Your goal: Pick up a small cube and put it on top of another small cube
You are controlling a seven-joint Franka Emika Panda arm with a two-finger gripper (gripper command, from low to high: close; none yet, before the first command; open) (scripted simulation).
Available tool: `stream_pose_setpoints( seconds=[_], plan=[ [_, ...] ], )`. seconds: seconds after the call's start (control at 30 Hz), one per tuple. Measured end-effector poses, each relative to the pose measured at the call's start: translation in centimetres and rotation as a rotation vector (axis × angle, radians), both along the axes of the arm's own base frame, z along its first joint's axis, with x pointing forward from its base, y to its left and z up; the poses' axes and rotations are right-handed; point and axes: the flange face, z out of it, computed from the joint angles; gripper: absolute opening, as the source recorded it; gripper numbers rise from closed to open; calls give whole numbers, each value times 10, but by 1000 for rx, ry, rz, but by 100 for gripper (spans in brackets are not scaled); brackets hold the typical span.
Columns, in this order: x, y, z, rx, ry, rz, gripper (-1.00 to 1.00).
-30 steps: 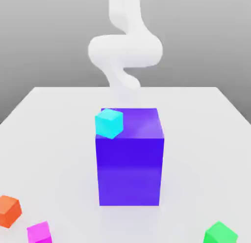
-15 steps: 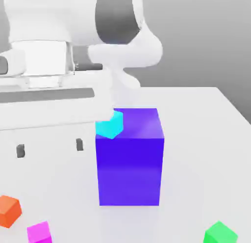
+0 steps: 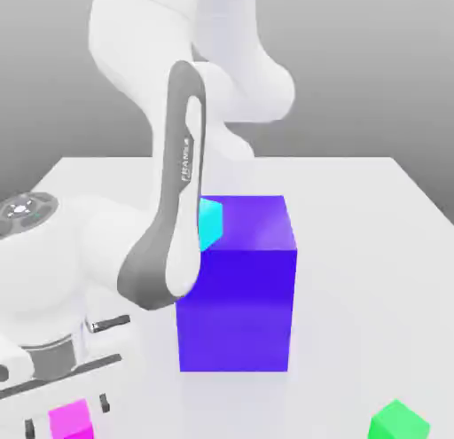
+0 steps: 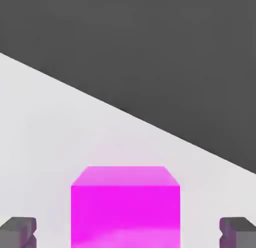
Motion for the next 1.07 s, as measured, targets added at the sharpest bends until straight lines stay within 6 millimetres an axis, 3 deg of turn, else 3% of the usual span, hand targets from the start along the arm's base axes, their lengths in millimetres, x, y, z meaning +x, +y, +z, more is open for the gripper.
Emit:
stream_pose_setpoints(
  seconds=[0.17, 0.23, 0.33, 0.37, 0.47, 0.6, 0.77, 0.83, 0.87, 0.9, 1.07],
  plan=[
    [-1, 0, -4, 2, 2, 0, -100],
    [0, 0, 12, 1, 2, 1, -100],
    [0, 1, 51, 1, 2, 2, -100],
    [7, 18, 59, 4, 2, 25, -100],
    [28, 92, 71, 12, 5, 128, -100],
    [39, 192, 83, 15, 8, 262, -100],
    [26, 317, 99, 11, 8, 431, -100],
    [16, 367, 88, 5, 5, 499, -100],
    [11, 389, 73, 2, 4, 529, -100],
    [8, 400, 59, 1, 3, 544, 100],
    [8, 400, 59, 1, 3, 544, 100]
  ],
)
